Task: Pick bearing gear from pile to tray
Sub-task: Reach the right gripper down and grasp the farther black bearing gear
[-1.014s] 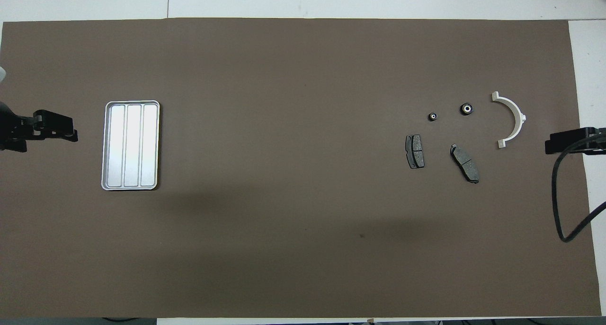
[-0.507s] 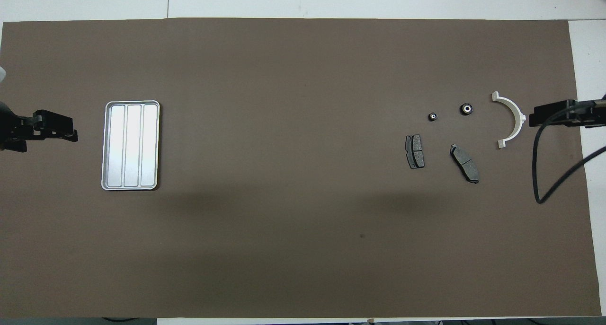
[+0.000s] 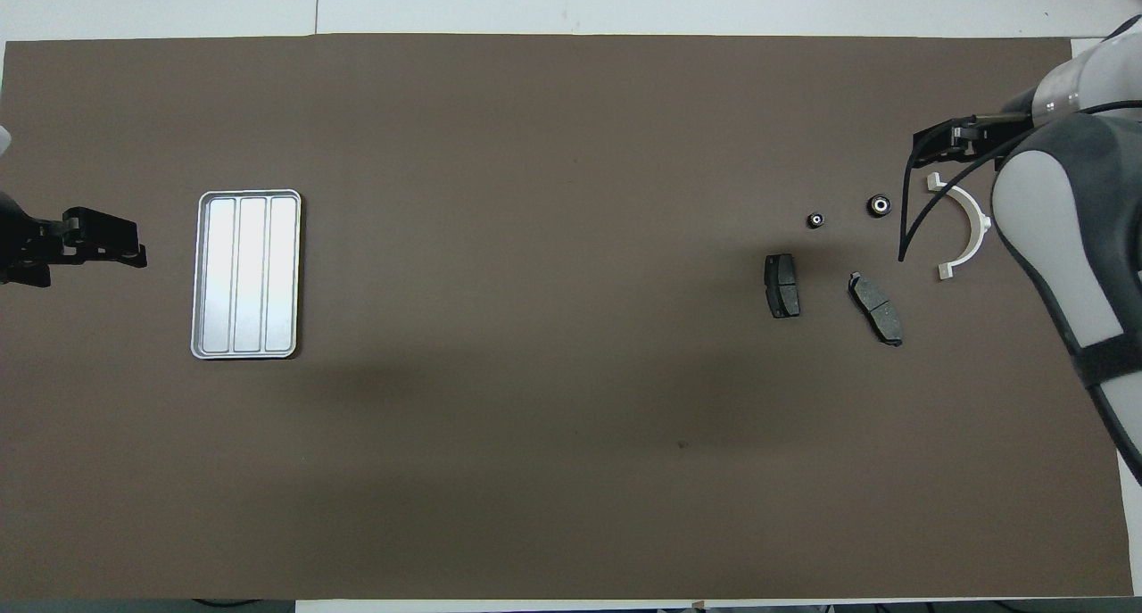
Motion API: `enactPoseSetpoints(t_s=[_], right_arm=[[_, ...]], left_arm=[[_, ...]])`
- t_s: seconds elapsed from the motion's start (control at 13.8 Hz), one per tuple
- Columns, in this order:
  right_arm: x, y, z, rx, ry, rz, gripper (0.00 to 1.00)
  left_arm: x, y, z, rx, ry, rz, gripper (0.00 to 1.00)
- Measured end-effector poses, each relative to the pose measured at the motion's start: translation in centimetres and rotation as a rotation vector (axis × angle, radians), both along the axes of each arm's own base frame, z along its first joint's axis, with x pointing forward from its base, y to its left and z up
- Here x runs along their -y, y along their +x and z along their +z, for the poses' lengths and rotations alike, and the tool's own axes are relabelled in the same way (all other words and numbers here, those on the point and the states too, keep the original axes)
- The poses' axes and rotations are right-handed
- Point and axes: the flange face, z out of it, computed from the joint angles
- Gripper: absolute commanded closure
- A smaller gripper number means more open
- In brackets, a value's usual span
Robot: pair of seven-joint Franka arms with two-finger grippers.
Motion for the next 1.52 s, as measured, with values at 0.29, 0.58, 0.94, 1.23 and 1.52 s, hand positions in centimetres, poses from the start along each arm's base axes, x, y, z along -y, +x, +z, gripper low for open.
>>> enactPoseSetpoints(t_s=[0.29, 0.58, 0.94, 1.23, 1.52], right_arm=[[-0.5, 1.9, -5.8, -0.019, 0.001, 0.011, 0.0], [-0.5, 2.4, -9.0, -0.035, -0.001, 0.029, 0.0], [1.0, 2.5, -14.1, -0.041, -0.004, 0.043, 0.0], [1.5, 2.0, -15.4, -0.064, -0.005, 0.072, 0.0], [3.0, 1.4, -16.3, -0.084, -0.006, 0.099, 0.0]], left_arm=[[0.0, 0.0, 0.0, 0.0, 0.0, 0.0, 0.0], [0.0, 0.0, 0.0, 0.0, 0.0, 0.0, 0.0], [0.0, 0.0, 0.0, 0.0, 0.0, 0.0, 0.0], [0.0, 0.0, 0.0, 0.0, 0.0, 0.0, 0.0], [0.0, 0.0, 0.0, 0.0, 0.0, 0.0, 0.0]])
